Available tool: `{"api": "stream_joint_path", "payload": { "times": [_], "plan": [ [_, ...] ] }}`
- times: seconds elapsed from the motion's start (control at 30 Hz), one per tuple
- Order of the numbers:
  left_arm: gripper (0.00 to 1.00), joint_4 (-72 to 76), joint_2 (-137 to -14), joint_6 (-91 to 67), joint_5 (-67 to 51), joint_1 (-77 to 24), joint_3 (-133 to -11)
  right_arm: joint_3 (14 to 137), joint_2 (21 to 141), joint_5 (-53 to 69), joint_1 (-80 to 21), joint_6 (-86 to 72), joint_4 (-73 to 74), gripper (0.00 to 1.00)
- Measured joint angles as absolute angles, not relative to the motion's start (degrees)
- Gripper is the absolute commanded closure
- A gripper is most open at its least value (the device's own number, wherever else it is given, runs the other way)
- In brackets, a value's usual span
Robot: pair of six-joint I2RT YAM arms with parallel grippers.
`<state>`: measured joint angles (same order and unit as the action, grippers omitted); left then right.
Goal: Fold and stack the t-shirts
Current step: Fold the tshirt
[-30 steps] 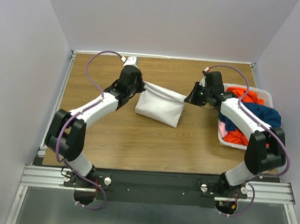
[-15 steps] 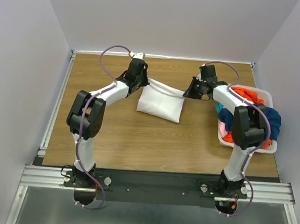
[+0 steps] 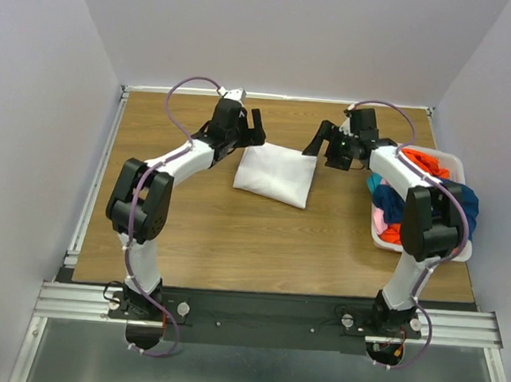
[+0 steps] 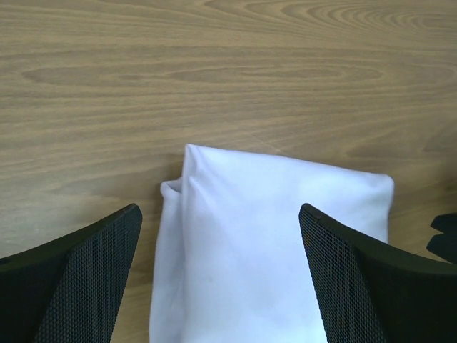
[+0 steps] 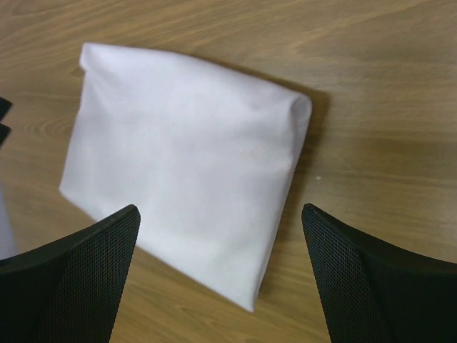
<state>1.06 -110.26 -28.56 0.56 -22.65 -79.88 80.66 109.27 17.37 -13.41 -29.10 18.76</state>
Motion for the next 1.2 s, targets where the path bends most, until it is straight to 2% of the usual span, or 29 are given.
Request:
{"api": "stream_joint_path", "payload": {
  "times": [0.23, 0.43, 0.7, 0.87, 0.97, 1.2],
  "plan": [
    [0.02, 6.1, -103.2, -30.3, -5.3, -26.4, -70.7, 72.8, 102.3, 24.1, -15.4, -30.6, 14.0, 0.0],
    [0.02, 7.9, -103.4, -31.4, -9.1, -27.2, -63.6, 71.2, 105.6, 28.7, -17.5, -31.5, 11.7, 0.0],
    [0.02, 7.8, -104.0, -31.6, -7.6, -27.0, -57.6, 71.2, 111.6, 28.8, -17.5, -31.5, 11.0, 0.0],
    [0.02, 6.9, -101.4, -31.7, -6.3, -27.0, -56.0, 71.1, 111.3, 28.8, -17.5, -31.4, 10.9, 0.0],
    [0.02, 5.1, -98.0, -31.6, -4.7, -27.0, -55.9, 70.8, 108.1, 28.6, -17.5, -31.1, 11.2, 0.0],
    [0.02, 2.8, -92.5, -31.4, 1.6, -25.3, -59.3, 64.8, 90.1, 24.6, -17.5, -30.4, 10.2, 0.0]
  ]
}}
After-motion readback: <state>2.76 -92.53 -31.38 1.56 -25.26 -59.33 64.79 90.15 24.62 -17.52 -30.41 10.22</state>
